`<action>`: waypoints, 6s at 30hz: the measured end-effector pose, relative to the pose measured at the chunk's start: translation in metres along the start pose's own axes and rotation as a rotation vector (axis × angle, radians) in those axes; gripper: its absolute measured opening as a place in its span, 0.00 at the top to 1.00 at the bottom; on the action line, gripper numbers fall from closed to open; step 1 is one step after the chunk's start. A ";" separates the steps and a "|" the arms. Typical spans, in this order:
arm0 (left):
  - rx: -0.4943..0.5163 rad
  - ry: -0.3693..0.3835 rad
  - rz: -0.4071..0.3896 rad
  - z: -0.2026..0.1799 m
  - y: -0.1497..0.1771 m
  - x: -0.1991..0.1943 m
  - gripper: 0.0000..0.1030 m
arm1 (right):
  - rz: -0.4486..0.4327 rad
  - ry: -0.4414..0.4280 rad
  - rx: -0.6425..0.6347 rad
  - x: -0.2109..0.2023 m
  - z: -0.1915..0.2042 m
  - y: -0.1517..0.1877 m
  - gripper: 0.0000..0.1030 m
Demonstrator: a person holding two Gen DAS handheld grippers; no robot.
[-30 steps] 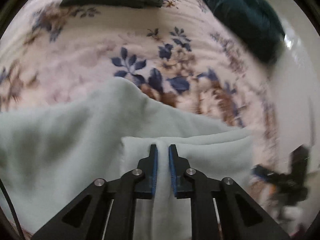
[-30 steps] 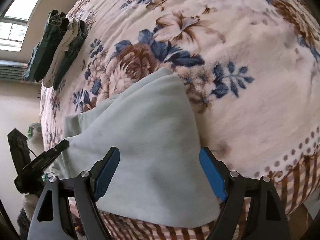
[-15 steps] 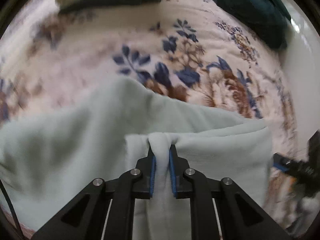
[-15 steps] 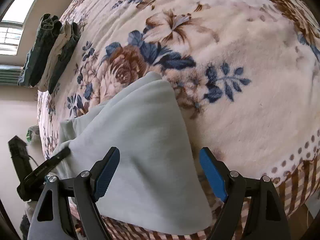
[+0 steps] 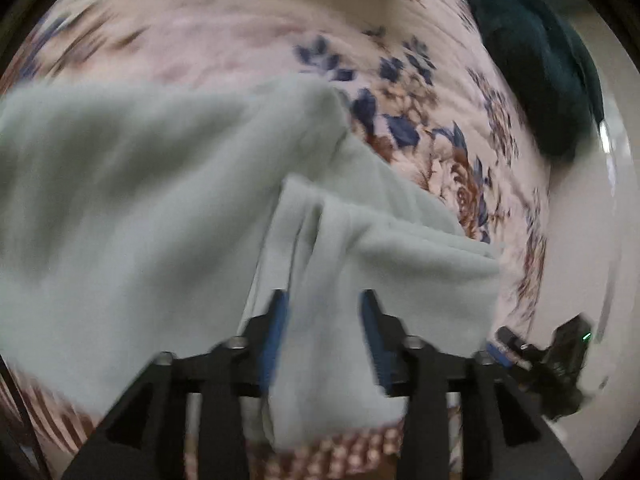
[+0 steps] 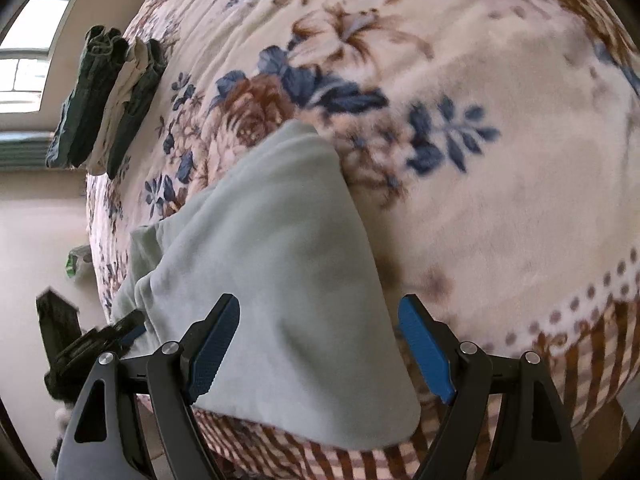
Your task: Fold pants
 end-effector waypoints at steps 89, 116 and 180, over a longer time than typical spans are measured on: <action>0.045 0.193 -0.625 0.024 0.011 -0.138 0.81 | -0.029 0.331 -0.237 0.068 0.126 0.055 0.18; 0.312 0.023 -0.187 -0.139 0.040 -0.021 0.00 | -0.044 0.303 -0.143 -0.018 0.010 -0.001 0.18; 0.229 -0.355 -0.201 -0.078 0.049 -0.005 0.00 | 0.042 0.095 -0.236 -0.116 0.066 -0.030 0.10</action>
Point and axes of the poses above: each gripper's, at about its wrist camera, not at the fingertips, and x roughly the way its jaws point, z to its left, y to its underside, the point moved 5 cm from there along x, roughly the way its jaws point, and after that the axes turned 11 degrees about x, right-handed, at the moved point
